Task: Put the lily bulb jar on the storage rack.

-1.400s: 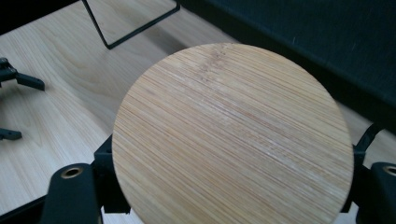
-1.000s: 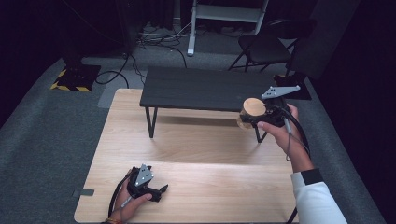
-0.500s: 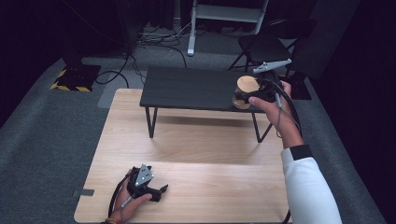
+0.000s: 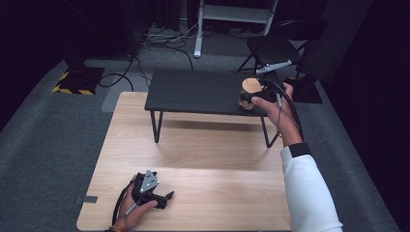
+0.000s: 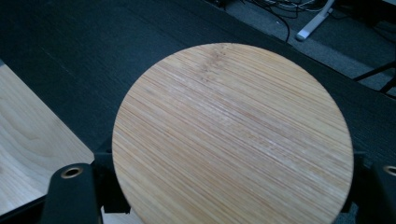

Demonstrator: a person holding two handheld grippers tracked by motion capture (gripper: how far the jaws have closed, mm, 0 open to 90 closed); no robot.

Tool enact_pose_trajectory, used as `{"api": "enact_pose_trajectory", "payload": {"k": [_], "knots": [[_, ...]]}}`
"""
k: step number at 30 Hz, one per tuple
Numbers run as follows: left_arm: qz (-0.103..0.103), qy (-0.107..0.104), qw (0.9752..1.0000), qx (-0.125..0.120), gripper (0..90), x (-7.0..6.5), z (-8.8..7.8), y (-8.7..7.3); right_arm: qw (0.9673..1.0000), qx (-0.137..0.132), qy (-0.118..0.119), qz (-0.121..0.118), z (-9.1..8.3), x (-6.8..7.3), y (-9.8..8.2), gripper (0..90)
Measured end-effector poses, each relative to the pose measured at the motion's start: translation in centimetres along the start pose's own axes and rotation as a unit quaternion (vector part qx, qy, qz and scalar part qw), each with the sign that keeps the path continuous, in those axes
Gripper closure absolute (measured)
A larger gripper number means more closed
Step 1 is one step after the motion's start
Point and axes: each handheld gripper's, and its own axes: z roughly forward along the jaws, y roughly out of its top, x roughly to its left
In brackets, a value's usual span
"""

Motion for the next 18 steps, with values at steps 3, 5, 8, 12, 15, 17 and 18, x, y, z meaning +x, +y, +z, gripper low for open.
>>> {"api": "enact_pose_trajectory", "payload": {"k": [3, 5, 8, 12, 15, 17, 18], "knots": [[0.000, 0.000, 1.0000, 0.000, 0.5, 0.0, 0.0, 0.0, 1.0000, -0.007, 0.003, 0.003, 0.2, -0.2, -0.3, 24.5], [-0.001, 0.001, 1.0000, 0.000, 0.5, 0.0, 0.0, 0.0, 0.9998, -0.020, 0.001, 0.006, 0.3, -0.2, -0.9, 24.4], [-0.001, 0.001, 1.0000, 0.000, 0.5, 0.0, 0.0, 0.0, 0.9996, -0.028, -0.003, -0.009, 0.4, -0.1, -1.3, 8.7], [-0.001, 0.001, 1.0000, 0.000, 0.5, 0.0, 0.0, 0.0, 0.9964, -0.072, -0.025, -0.036, -0.6, 0.8, -2.5, 5.1], [-0.001, 0.001, 1.0000, 0.000, 0.6, 0.0, 0.0, 0.0, 0.9951, -0.083, -0.024, -0.048, -1.3, 1.1, -2.6, 5.1], [-0.001, 0.001, 1.0000, 0.000, 0.6, 0.0, 0.0, 0.0, 0.9936, -0.098, -0.023, -0.051, -2.2, 1.3, -3.0, 4.8], [0.000, 0.001, 1.0000, 0.000, 0.6, 0.0, 0.0, 0.0, 0.9934, -0.101, -0.023, -0.049, -2.4, 1.5, -3.1, 4.9]]}}
